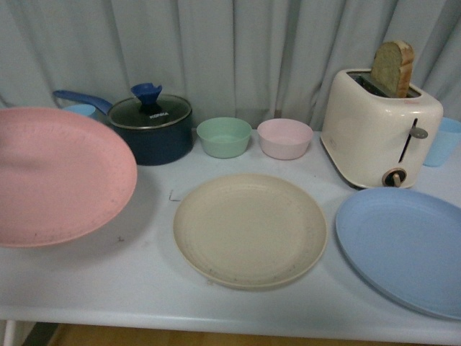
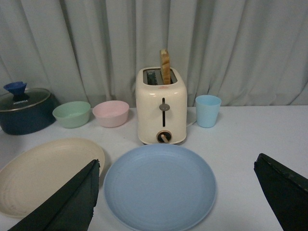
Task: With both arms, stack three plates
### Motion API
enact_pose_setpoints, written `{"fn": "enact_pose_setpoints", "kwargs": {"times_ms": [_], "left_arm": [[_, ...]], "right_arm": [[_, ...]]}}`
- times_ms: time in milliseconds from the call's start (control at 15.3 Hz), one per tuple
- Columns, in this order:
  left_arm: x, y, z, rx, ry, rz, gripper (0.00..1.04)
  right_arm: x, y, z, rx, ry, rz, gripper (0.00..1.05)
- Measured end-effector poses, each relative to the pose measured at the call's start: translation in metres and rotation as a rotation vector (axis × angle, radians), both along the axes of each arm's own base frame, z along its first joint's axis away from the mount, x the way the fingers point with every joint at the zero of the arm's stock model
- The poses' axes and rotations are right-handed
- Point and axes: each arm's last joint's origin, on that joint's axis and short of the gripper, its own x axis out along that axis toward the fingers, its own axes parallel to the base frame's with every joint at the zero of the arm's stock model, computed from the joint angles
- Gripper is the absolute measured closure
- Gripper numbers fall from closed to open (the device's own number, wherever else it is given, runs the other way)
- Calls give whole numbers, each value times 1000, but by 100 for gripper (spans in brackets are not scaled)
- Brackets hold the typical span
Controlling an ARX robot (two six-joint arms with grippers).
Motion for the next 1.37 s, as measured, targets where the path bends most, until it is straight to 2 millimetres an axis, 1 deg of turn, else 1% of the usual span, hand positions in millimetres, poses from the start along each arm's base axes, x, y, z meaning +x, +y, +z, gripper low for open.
{"fn": "enact_pose_setpoints", "kwargs": {"times_ms": [65,131,262,327,458,523,588,654,785,915,1177,1308,1373], "left_arm": [[2,-18,12,-13,-38,-38,102],[6,-36,16,-51,-54,-81,102],[12,-69,13,-96,-55,-139,102],[17,-81,9,-119,-56,-150,102],[24,-108,-7,-167,-35,-170,102],[28,-119,-18,-195,-11,-172,102],[31,-129,-34,-221,29,-171,102],[34,-139,-47,-236,68,-171,102],[40,-154,-66,-261,118,-170,102],[48,-164,-73,-274,124,-166,102],[54,-190,-86,-288,153,-184,102],[52,-205,-97,-280,181,-189,102],[54,-209,-100,-273,185,-183,99]], "right_arm": [[0,0,0,0,0,0,6],[0,0,0,0,0,0,6],[0,0,0,0,0,0,6],[0,0,0,0,0,0,6],[0,0,0,0,0,0,6],[0,0,0,0,0,0,6],[0,0,0,0,0,0,6],[0,0,0,0,0,0,6],[0,0,0,0,0,0,6],[0,0,0,0,0,0,6],[0,0,0,0,0,0,6],[0,0,0,0,0,0,6],[0,0,0,0,0,0,6]]}}
